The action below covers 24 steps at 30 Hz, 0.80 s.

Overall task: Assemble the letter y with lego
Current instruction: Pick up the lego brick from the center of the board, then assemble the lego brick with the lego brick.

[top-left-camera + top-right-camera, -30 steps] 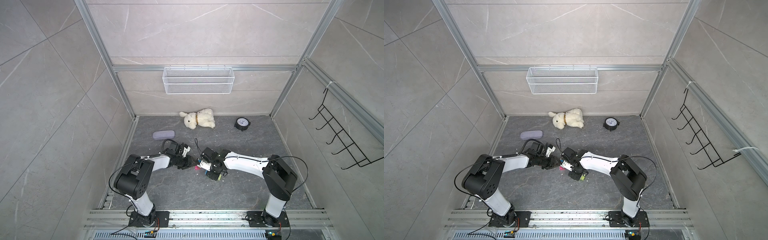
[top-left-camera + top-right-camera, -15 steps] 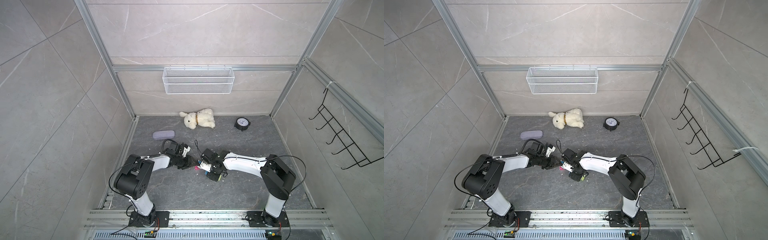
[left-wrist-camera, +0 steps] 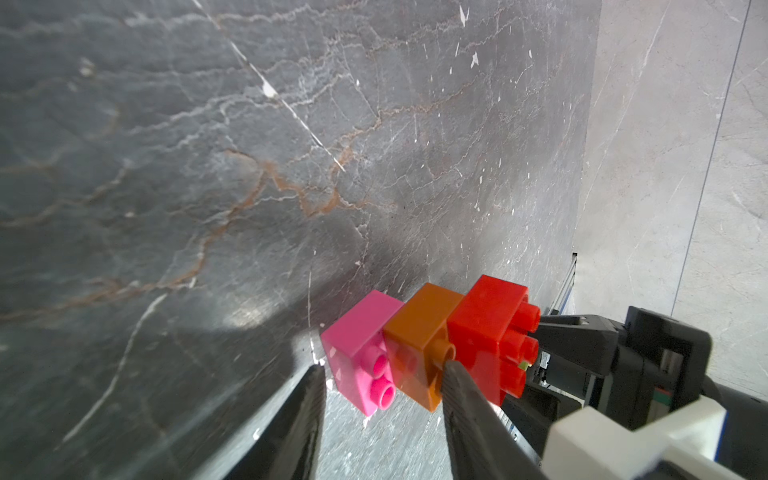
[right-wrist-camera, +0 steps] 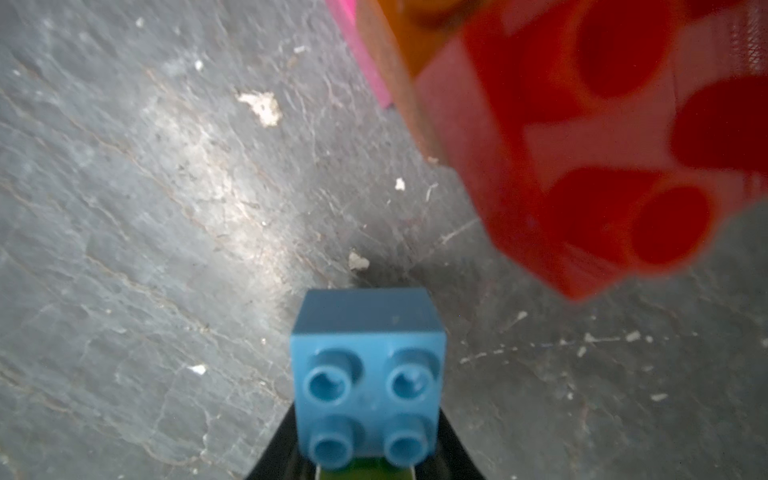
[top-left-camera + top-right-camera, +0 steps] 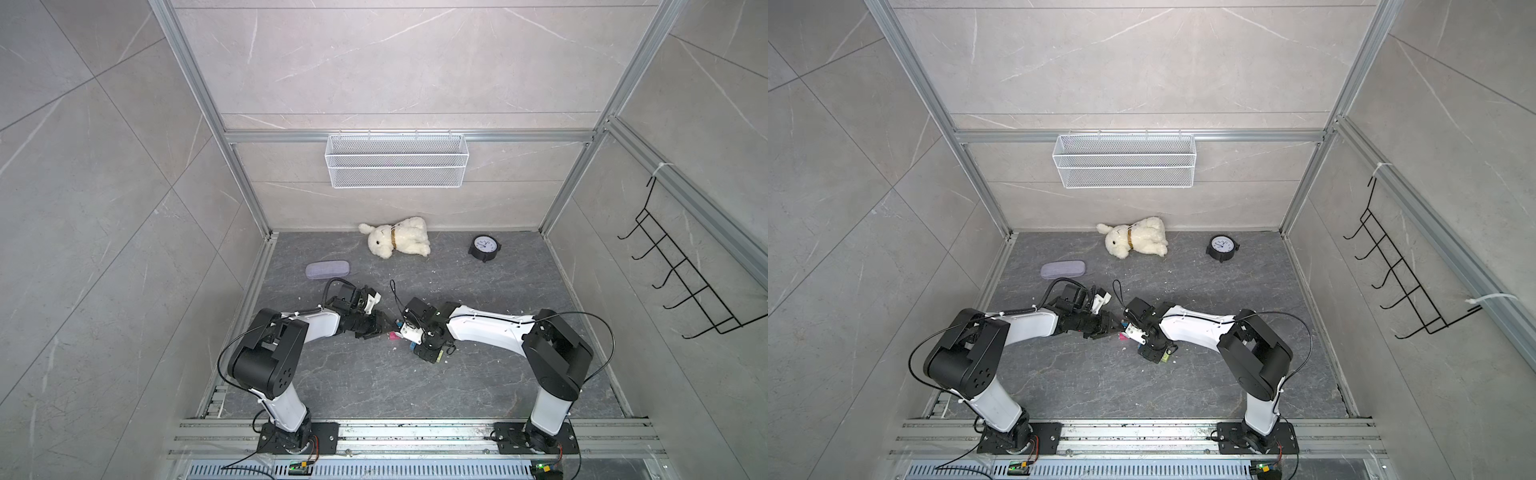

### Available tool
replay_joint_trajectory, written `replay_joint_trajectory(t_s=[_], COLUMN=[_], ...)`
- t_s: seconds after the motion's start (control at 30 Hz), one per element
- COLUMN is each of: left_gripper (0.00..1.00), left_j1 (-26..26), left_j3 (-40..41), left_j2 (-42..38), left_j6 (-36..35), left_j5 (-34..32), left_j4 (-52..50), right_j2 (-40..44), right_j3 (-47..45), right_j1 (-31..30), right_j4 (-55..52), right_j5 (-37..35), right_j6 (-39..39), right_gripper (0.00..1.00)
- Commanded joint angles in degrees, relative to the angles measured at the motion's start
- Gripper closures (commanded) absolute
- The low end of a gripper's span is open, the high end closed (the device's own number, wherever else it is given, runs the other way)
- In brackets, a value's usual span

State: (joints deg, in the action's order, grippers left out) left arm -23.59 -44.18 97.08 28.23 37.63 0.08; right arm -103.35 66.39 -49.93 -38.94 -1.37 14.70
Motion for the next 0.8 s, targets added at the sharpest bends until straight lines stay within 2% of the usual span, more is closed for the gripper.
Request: replay_joint_trajectory(t_s=[0.0,0.17,0.33,0.53,0.77], left_gripper=[0.52,0.52,0.52,0.52,0.52], left_j1=[0.61,0.57,0.57,0.62,0.62], left_j3=[1.57,2.17,2.74,3.36,3.75], left_j2=[1.89,1.8,2.17,2.47,2.06], left_j6=[-2.11,-3.02,-3.11,-3.36,-3.62], left_j5=[-6.96,-6.86,-6.26,-6.16,-6.25], left_j4=[-6.83,-6.13,-4.65,-3.81,-3.77], right_j2=[5.28,9.09,9.43,7.68,3.34], right_j3=[-0.6,0.87,4.48,8.15,14.96], right_j1=[-0.5,-0.46,-0.38,0.26,3.46], right_j4=[-1.24,-2.82,-2.89,-1.2,-3.54], right_j5=[-1.23,-1.58,-1.31,2.0,8.77], right_j6=[1.32,4.76,11.02,22.1,29.81], right_gripper=[0.66,0.66,0.69,0.71,0.71])
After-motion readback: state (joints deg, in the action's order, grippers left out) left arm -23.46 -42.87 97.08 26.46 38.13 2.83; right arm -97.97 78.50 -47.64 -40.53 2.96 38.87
